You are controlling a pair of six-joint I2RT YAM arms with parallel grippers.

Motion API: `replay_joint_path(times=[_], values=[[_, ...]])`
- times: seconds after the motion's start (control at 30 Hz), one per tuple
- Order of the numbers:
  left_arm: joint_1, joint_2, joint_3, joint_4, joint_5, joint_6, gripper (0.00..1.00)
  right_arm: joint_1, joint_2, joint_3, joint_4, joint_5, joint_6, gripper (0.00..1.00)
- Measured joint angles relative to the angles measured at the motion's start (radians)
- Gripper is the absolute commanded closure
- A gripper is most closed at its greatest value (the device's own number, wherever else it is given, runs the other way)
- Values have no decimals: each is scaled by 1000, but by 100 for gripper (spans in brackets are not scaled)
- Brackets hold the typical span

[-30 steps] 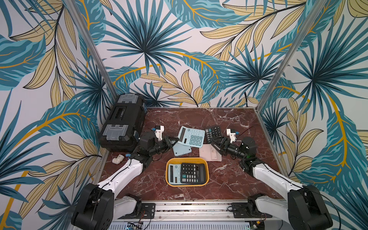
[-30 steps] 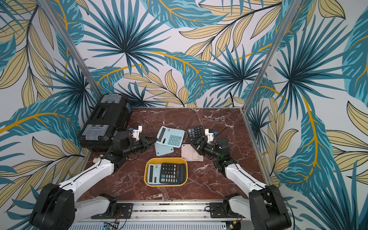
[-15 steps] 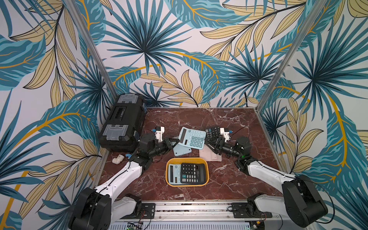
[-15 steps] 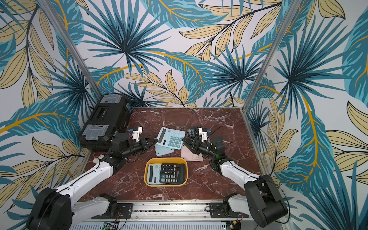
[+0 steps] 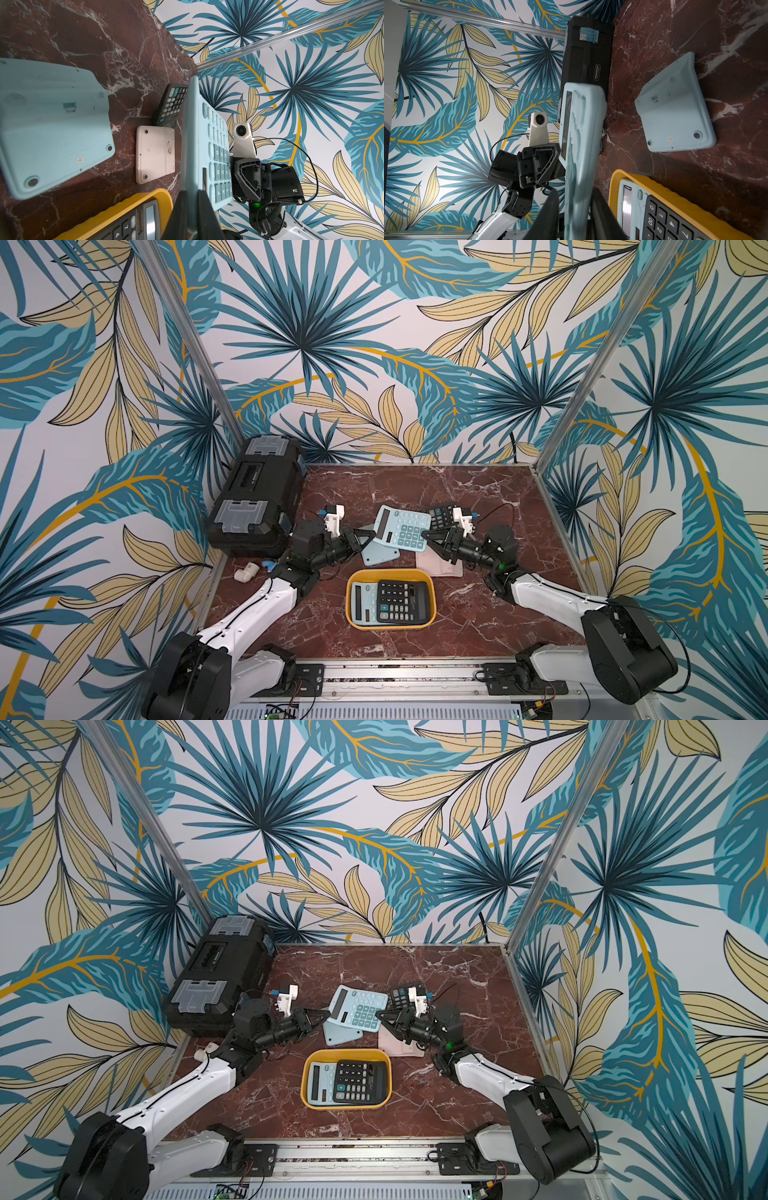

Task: Put the calculator in the storage box
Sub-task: Pick up the calculator at the center of the board.

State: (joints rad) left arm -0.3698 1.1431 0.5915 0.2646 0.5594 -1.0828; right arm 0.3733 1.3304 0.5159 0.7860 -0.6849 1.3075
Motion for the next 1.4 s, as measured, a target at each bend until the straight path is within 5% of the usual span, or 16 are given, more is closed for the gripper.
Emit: replay_joint_path(times=[0.4,0.53,0.9,0.97,1.4], values=[[-15,-1,0,1,-7,10,99,0,0,0,-12,11,5,90],[-22,-20,0,-23,-24,29,72,3,-1,0,-37,14,-3,96],[-27,-92,5,-165,-44,44,72,3,-47,5,-177,31,-71,100],[-27,-115,19,-231,-56,70,6,3,-65,5,-212,34,-86,100],[-27,-261,66,-541,-269,283,0,10,-166,5,-416,15,-192,100]])
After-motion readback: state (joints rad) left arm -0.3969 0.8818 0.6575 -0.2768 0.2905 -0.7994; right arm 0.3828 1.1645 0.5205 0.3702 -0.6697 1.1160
